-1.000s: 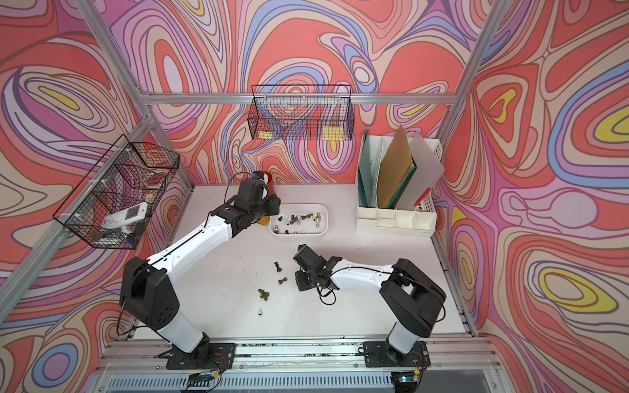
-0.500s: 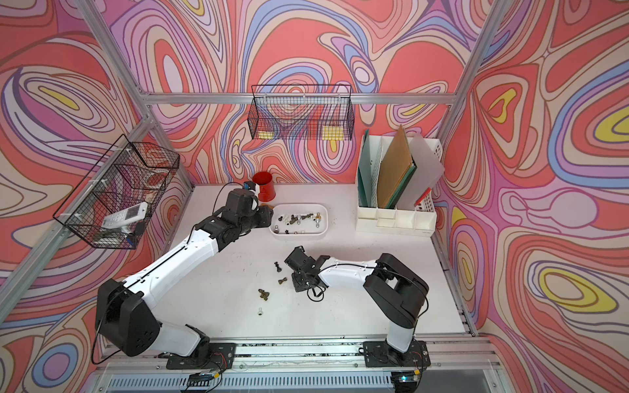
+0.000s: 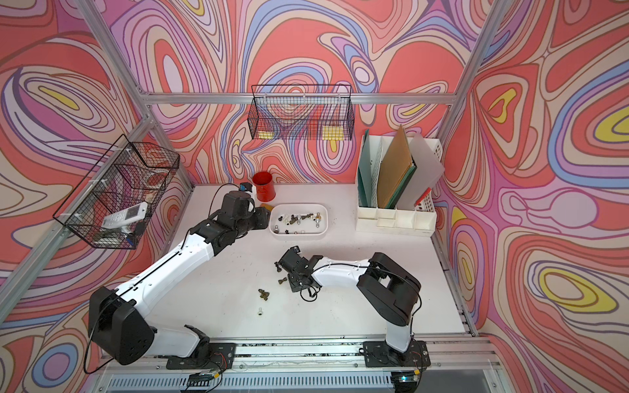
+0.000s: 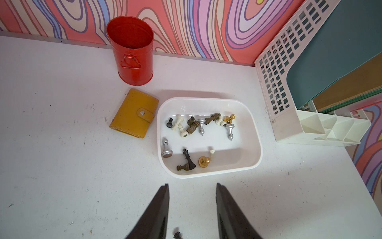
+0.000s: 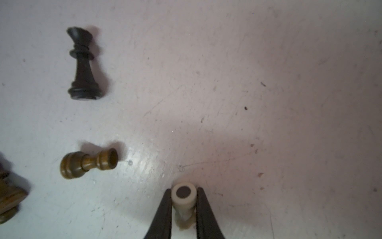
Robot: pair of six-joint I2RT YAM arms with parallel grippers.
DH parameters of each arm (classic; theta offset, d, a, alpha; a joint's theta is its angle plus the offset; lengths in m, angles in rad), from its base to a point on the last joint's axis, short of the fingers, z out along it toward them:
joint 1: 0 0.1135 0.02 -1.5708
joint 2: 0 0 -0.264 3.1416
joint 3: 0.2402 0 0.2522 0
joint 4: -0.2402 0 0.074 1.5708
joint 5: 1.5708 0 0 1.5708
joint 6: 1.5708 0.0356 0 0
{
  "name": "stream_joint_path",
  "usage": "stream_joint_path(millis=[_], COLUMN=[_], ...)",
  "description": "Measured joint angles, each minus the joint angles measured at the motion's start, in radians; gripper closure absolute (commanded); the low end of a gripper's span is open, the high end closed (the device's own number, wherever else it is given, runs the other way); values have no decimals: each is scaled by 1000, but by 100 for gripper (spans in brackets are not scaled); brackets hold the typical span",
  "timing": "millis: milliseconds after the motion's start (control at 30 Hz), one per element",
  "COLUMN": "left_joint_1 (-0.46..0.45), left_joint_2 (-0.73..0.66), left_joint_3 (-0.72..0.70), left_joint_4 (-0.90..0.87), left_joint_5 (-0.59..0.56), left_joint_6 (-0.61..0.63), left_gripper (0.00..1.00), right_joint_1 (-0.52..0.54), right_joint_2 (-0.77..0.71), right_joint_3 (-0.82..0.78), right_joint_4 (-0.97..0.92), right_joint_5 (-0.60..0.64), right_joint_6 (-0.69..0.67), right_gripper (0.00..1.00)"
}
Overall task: Put the chess pieces into the storage box
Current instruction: Pick up the chess piece at the center of the board, then place the chess piece in the storage box.
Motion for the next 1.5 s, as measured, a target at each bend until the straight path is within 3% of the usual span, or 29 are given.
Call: stream_joint_path(millis=[467,667,833,1000,1267,1500], left_joint_1=[0,0,0,0,0,0], left_joint_2=[-117,-246,-336,-356,-312,-306], left_joint_3=[-36,-119,-159,-175,-180,-180], left_joint_4=[-25,-60,-108,-128,-174,-248], left_joint_5=[12,10,-5,-10,26,59], left_joint_6=[-3,-15,-14,-5,28,96], left_gripper=[58,57,57,57,58,58], right_joint_1=[-11,-135,-296,-380,-435,-443], right_joint_2=[-93,-94,39,258,504,553], right_joint_3=[48,221,442,679,914,989], right_joint_4=[-59,-59,-40,-47,-100,-159], right_joint_5=[-18,-53,-103,-133,-176,-202], right_joint_6=[-42,-130,-211,-279,-332,-360], right_gripper=[88,88,88,88,86,74])
